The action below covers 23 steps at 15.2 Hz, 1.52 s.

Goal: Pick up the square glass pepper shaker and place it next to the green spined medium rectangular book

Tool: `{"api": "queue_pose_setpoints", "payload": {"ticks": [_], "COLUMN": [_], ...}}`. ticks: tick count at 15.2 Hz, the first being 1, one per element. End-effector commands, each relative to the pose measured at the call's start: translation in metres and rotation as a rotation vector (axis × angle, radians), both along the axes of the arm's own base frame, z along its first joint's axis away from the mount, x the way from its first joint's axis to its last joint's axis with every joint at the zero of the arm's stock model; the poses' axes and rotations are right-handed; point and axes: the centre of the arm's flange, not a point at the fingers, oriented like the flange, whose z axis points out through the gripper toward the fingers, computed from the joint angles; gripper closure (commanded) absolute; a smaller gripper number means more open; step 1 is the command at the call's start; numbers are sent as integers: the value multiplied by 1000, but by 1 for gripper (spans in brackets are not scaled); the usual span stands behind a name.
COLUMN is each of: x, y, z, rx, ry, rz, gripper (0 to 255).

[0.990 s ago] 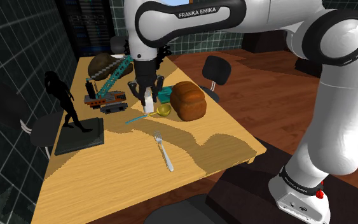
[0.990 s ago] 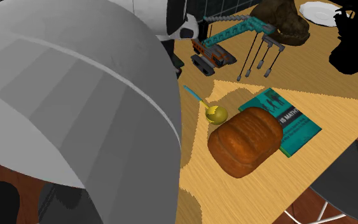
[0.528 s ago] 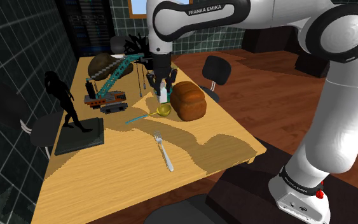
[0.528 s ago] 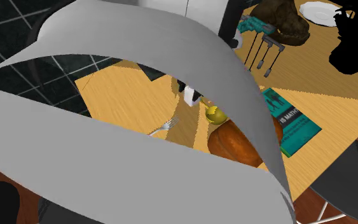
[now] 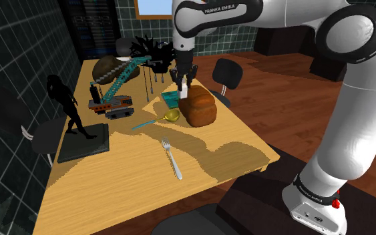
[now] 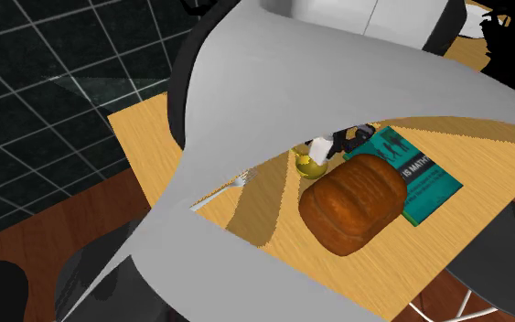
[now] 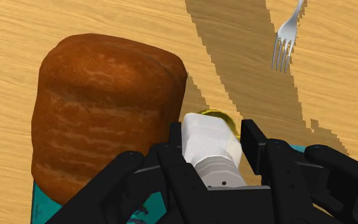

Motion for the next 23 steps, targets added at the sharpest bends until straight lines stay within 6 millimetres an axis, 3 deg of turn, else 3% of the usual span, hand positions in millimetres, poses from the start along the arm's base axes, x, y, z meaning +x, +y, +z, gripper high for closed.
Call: {"api": "queue_pose_setpoints", "payload": {"ticks": [1, 22, 23], "x": [8, 65, 69], "y": [-28, -300, -321], "z": [-1, 0, 0], "rx": [0, 0, 0], "ry": [1, 1, 1], "rz": [1, 1, 1], "gripper": [255, 255, 255]}}
